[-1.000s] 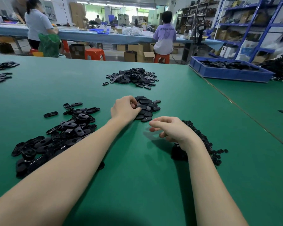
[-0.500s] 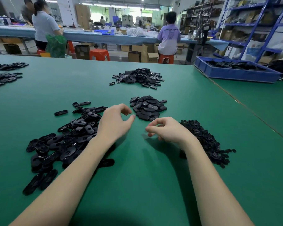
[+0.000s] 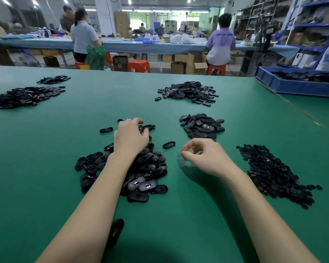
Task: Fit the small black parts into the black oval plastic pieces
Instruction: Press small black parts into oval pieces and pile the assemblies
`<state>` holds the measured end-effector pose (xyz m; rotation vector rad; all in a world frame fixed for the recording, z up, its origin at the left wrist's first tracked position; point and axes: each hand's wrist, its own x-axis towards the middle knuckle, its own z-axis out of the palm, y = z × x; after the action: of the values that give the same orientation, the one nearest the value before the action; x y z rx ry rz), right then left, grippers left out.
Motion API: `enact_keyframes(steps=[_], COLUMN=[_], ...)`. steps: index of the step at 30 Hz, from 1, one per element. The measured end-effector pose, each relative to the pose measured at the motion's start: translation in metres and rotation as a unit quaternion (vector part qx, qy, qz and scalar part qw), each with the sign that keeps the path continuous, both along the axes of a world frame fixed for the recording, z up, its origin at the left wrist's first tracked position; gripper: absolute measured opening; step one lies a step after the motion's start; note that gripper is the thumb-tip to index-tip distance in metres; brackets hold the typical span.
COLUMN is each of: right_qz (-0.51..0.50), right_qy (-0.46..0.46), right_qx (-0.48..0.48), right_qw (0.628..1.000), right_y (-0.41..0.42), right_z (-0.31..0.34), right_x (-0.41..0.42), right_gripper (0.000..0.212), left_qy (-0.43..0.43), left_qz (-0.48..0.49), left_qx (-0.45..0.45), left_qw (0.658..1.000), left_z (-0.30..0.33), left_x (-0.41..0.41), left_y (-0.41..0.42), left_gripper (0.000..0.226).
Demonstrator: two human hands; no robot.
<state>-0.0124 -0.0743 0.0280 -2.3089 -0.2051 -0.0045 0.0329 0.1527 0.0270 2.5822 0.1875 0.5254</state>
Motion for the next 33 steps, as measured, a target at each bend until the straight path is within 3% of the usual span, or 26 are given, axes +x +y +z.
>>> enact_keyframes(steps=[5, 11, 21, 27, 30, 33], right_qz=[0.018, 0.034, 0.03, 0.007, -0.007, -0.013], right_qy=[0.004, 0.008, 0.024, 0.025, 0.034, 0.04], right_qx=[-0.039, -0.048, -0.028, 0.017, 0.045, 0.047], right_qw=[0.999, 0.998, 0.999, 1.0, 0.998, 0.998], right_y=[0.006, 0.014, 0.01, -0.004, -0.016, -0.024], right_z=[-0.002, -0.004, -0.001, 0.005, 0.007, 0.007], right_x=[-0.001, -0.003, -0.004, -0.003, -0.002, -0.002], right_gripper=[0.006, 0.007, 0.007, 0.006, 0.006, 0.007], left_qy=[0.079, 0.086, -0.053, -0.026, -0.042, 0.009], left_qz=[0.059, 0.051, 0.031, -0.075, -0.075, -0.028], left_qx=[0.001, 0.011, 0.007, -0.164, -0.076, 0.001], left_qw=[0.995, 0.995, 0.998, 0.983, 0.993, 1.0], left_z=[-0.012, -0.018, -0.005, 0.0, 0.003, 0.006], left_x=[0.003, 0.006, 0.001, -0.006, -0.008, -0.011], left_y=[0.018, 0.017, 0.004, -0.023, -0.034, -0.026], left_gripper=[0.05, 0.053, 0.043, 0.037, 0.037, 0.039])
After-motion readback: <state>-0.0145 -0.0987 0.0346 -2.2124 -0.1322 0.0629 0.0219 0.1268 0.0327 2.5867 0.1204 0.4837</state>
